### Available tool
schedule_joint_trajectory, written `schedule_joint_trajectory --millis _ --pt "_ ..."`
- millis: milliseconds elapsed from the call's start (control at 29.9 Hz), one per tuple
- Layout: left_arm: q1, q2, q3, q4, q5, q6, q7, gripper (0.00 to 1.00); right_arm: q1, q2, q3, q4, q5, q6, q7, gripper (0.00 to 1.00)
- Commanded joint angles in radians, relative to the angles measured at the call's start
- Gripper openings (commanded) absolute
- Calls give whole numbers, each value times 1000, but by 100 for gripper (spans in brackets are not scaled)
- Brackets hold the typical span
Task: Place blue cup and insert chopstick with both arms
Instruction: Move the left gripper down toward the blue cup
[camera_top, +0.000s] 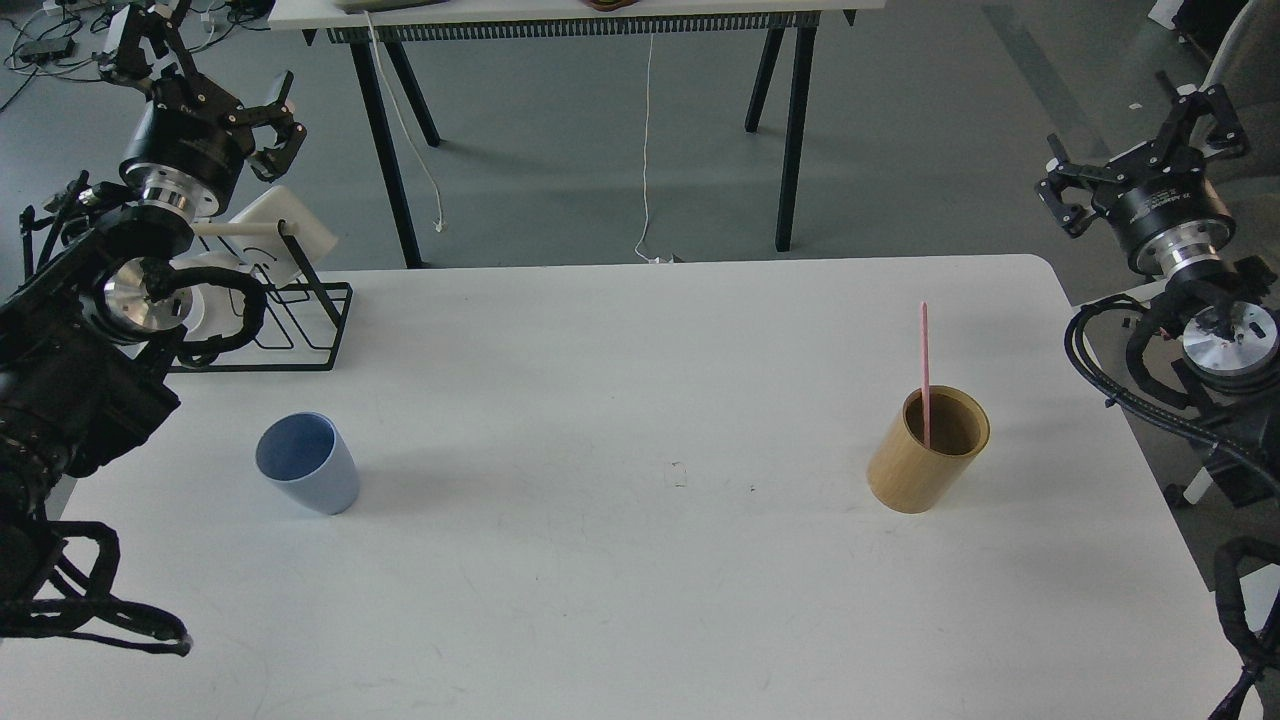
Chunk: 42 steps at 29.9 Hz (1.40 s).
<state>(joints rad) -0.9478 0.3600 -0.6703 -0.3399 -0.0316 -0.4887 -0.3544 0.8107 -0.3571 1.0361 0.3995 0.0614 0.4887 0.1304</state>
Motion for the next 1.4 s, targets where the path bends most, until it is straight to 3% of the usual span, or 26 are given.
schedule_joint_trajectory --millis 0,234,368,468,769,1036,1170,1370 --pt "0 8 3 1 1 0 -3 100 -8 -3 2 1 1 0 0 99" --pt "-3 16 -2 -2 -1 0 2 100 -10 -11 6 -1 1 0 0 99" --pt "0 62 17 -71 15 0 9 100 -8 -11 9 -4 1 0 1 99" --pt "0 131 52 -161 74 0 18 100 -10 -13 10 -5 1 0 0 99" --pt "-6 355 63 -532 595 0 11 99 -28 -26 10 -2 1 0 6 99" --pt "37 566 93 -876 1010 0 14 99 -28 -26 10 -4 1 0 35 99" --pt "83 623 124 -950 1220 0 8 97 -30 -34 10 -4 1 0 35 99" --pt "222 703 156 -1010 1524 0 -38 96 -30 -43 12 -1 1 0 35 99"
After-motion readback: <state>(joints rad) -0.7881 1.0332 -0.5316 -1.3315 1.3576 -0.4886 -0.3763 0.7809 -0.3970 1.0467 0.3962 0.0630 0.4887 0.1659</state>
